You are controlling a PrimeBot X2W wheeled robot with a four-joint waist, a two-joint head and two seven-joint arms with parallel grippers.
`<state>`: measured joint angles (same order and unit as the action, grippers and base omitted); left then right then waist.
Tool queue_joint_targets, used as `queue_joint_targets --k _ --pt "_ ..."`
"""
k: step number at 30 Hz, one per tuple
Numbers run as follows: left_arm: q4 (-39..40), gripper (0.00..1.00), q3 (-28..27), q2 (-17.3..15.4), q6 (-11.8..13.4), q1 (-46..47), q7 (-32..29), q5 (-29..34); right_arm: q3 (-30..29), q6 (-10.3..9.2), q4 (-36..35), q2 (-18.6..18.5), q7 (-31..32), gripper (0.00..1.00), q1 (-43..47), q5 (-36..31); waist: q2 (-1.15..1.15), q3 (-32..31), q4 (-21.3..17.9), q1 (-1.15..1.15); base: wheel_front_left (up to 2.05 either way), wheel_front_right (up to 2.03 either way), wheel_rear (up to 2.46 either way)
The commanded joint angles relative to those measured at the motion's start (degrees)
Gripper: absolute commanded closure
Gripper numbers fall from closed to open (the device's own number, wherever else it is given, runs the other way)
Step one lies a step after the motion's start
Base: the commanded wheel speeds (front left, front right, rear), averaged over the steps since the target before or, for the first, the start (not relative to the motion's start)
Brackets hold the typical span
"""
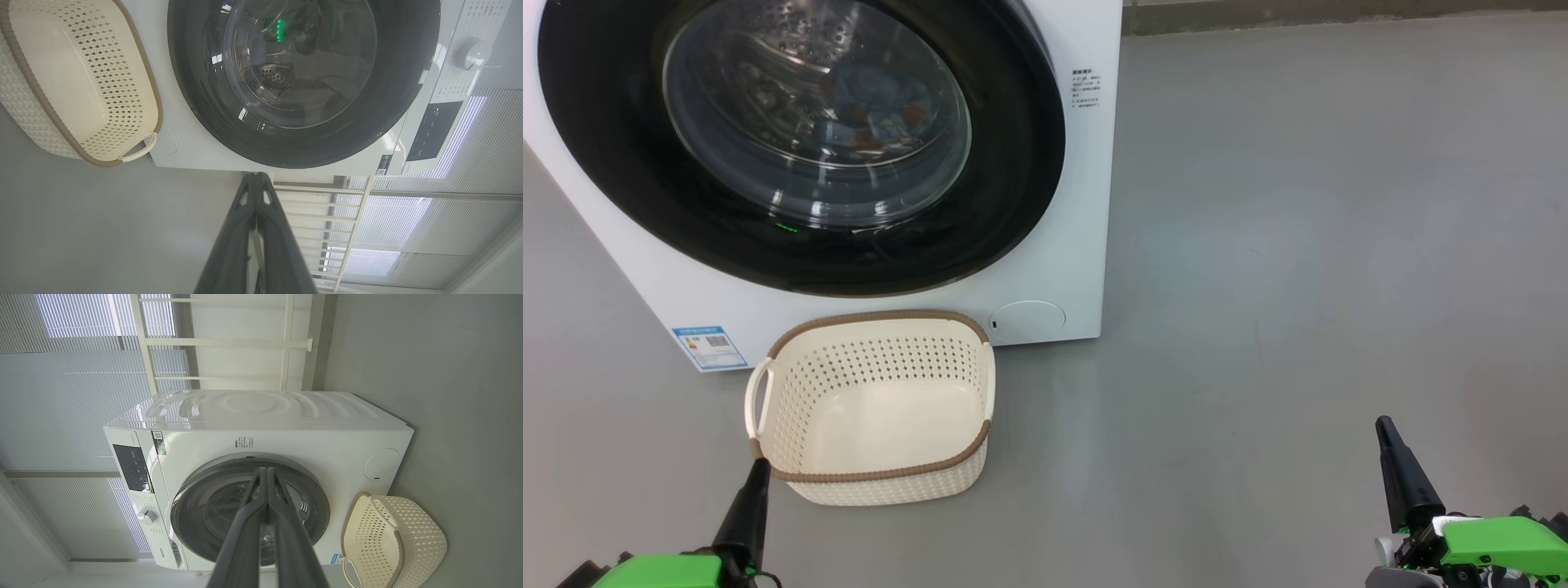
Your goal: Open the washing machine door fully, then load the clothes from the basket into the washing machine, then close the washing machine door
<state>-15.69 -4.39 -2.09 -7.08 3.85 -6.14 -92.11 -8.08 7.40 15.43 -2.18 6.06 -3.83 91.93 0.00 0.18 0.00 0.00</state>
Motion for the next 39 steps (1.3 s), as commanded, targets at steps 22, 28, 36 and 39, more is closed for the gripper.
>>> queue_joint_targets --k 22,28,36,39 --pt "1.65 1.00 -2.09 -0.86 -0.41 2.33 -0.32 -0.09 1.57 0.09 -1.41 -0.70 0.42 1.00 -2.35 0.24 0.00 0.00 0.00 0.00 0.00 0.00 0.00" --pt "1.65 1.00 -2.10 -0.85 -0.41 2.33 -0.33 -0.08 1.57 0.09 -1.41 -0.70 0.42 1.00 -2.35 0.24 0.00 0.00 0.00 0.00 0.00 0.00 0.00" --pt "1.65 1.00 -2.11 -0.84 -0.41 2.33 -0.34 -0.07 1.57 0.09 -1.41 -0.70 0.42 1.00 -2.35 0.24 0.00 0.00 0.00 0.00 0.00 0.00 0.00" --pt "1.65 1.00 -2.12 -0.84 -0.41 2.33 -0.34 -0.07 1.57 0.09 -1.41 -0.70 0.42 1.00 -2.35 0.24 0.00 0.00 0.00 0.00 0.00 0.00 0.00"
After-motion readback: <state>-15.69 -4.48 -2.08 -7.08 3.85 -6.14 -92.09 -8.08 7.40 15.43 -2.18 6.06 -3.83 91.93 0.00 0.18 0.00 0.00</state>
